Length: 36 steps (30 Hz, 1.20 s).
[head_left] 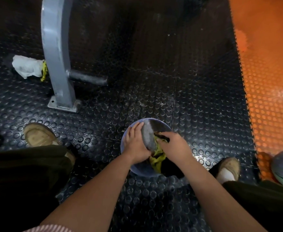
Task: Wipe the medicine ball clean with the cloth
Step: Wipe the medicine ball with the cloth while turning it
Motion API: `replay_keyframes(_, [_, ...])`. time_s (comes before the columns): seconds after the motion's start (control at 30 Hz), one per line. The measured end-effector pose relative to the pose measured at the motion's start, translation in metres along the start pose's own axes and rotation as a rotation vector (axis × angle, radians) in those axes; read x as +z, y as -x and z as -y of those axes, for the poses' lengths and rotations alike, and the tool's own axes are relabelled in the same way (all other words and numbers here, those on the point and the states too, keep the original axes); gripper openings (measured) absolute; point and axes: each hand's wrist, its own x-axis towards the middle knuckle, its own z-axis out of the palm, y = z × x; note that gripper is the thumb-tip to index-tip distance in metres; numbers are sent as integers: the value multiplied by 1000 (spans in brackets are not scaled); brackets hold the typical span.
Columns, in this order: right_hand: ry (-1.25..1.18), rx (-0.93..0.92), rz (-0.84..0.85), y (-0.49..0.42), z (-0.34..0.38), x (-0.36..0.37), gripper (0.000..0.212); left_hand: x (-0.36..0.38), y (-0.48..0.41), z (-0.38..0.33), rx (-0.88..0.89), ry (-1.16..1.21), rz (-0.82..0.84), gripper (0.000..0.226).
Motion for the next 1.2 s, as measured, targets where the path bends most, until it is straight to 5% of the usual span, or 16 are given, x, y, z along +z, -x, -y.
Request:
replay_keyframes(0.33, [272, -29, -24, -67, 25, -6, 28, -5, -5, -7, 76, -263, 177, 150])
replay_keyframes(0.53, [168, -149, -166, 7, -1, 17, 27, -8, -13, -3, 26, -175, 159, 125])
replay_keyframes(0.9, [243, -119, -114, -53, 31, 15, 25, -14, 1, 12, -1, 10, 118, 147])
replay_keyframes(1.03, [199, -155, -157, -16, 20, 28, 31, -18, -5, 16, -23, 34, 83, 123])
replay_keyframes(1.2, [188, -126, -146, 13, 9, 28, 34, -16, -2, 14, -7, -14, 118, 120])
